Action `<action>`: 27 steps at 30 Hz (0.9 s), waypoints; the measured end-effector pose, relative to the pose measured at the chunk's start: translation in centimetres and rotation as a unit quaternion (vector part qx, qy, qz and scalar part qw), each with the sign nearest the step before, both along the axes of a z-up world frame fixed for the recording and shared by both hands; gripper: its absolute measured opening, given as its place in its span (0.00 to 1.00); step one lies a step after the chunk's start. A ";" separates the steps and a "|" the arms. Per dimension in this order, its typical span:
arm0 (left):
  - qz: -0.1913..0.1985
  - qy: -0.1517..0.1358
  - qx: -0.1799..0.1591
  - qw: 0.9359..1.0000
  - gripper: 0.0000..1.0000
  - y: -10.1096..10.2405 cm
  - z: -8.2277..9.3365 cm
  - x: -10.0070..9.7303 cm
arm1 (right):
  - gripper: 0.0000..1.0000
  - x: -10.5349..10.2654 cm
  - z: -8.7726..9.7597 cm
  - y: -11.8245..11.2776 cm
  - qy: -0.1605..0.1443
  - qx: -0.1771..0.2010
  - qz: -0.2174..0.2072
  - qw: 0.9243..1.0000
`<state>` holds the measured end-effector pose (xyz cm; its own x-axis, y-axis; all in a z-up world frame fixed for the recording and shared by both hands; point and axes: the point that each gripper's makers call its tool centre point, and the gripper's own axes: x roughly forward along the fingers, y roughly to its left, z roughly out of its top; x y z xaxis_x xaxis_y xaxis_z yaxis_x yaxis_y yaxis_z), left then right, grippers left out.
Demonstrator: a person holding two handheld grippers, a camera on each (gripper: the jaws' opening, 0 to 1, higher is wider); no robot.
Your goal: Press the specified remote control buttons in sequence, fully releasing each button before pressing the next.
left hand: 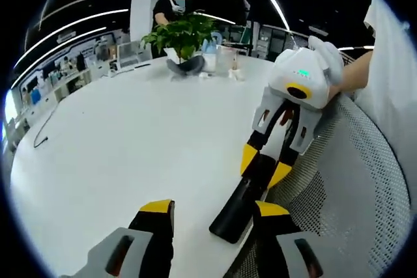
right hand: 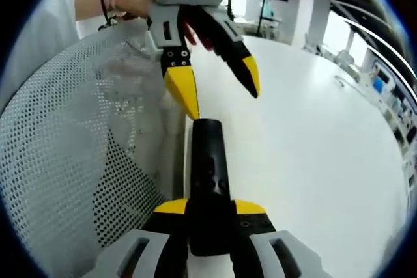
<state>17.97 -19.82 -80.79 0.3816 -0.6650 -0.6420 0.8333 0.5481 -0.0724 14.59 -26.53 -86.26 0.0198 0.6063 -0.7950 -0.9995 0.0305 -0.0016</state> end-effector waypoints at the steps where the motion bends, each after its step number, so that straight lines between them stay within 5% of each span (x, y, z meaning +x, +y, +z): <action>1: 0.004 -0.008 -0.002 1.000 0.53 0.0 0.2 0.2 | 0.21 0.0 0.0 0.0 0.000 0.000 0.000 1.000; 9: 0.030 -0.025 -0.021 0.999 0.61 0.5 1.3 0.6 | 0.21 0.0 0.0 0.0 0.000 0.000 -0.002 1.000; 17: 0.061 -0.061 -0.050 0.995 0.80 1.1 2.9 1.3 | 0.21 0.0 0.0 0.0 0.000 0.000 -0.003 1.000; 27: 0.118 -0.129 -0.111 0.978 1.00 2.5 6.0 2.9 | 0.21 0.0 0.0 0.0 0.000 0.002 -0.003 1.000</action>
